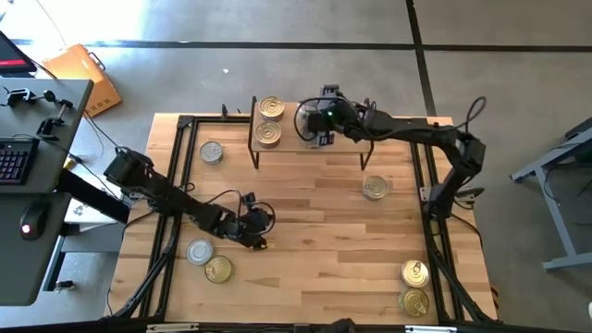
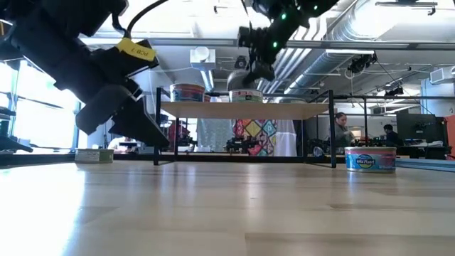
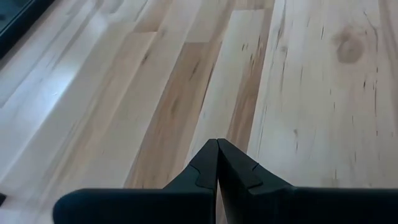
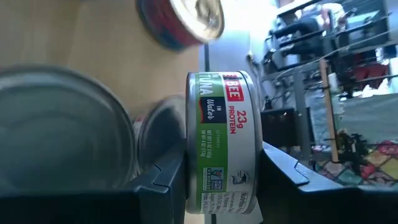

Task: Stack canned seafood by type on shelf
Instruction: Stack the green white tuna can on top of the other green white tuna can on the shelf, then put the green tuna can aligned with the other green tuna can on the shelf

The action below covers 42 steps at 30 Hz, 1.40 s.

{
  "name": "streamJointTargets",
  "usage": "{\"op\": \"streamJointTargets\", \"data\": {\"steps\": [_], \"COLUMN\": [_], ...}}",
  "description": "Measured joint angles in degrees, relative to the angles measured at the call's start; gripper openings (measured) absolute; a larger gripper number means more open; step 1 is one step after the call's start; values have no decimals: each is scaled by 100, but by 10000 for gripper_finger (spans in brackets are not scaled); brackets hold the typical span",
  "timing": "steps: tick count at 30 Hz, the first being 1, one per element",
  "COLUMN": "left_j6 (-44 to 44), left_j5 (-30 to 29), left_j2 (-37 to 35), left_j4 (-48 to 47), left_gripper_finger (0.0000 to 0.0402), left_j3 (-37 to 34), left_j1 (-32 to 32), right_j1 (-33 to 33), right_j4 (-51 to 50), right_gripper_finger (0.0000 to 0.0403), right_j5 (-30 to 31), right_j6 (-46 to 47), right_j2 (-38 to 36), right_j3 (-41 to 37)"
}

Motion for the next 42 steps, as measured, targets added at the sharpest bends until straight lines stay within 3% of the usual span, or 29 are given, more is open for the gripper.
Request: {"op": "streamJointTargets", "data": {"steps": [8, 14, 17, 31, 37, 42], "left_j6": [45, 46, 46, 44, 15, 11], "left_j5": [2, 2, 2, 4, 4, 4], "left_j2": [6, 6, 6, 6, 6, 6], "left_j4": [101, 99, 101, 135, 138, 134], "left_gripper_finger": [0, 0, 0, 0, 0, 0], "left_j3": [1, 4, 4, 4, 4, 4], "left_j1": [-1, -1, -1, -1, -1, -4], "right_j1": [-92, -88, -88, -85, -88, -46], "right_j4": [31, -45, -51, -283, -408, -394], "right_gripper_finger": [128, 234, 260, 259, 259, 259], "right_j5": [69, 31, 34, 24, -391, 33], "right_j6": [111, 175, 175, 475, 691, 824], "right_j2": [100, 104, 97, -71, -66, -79], "right_j3": [15, 15, 14, 9, 9, 7]}}
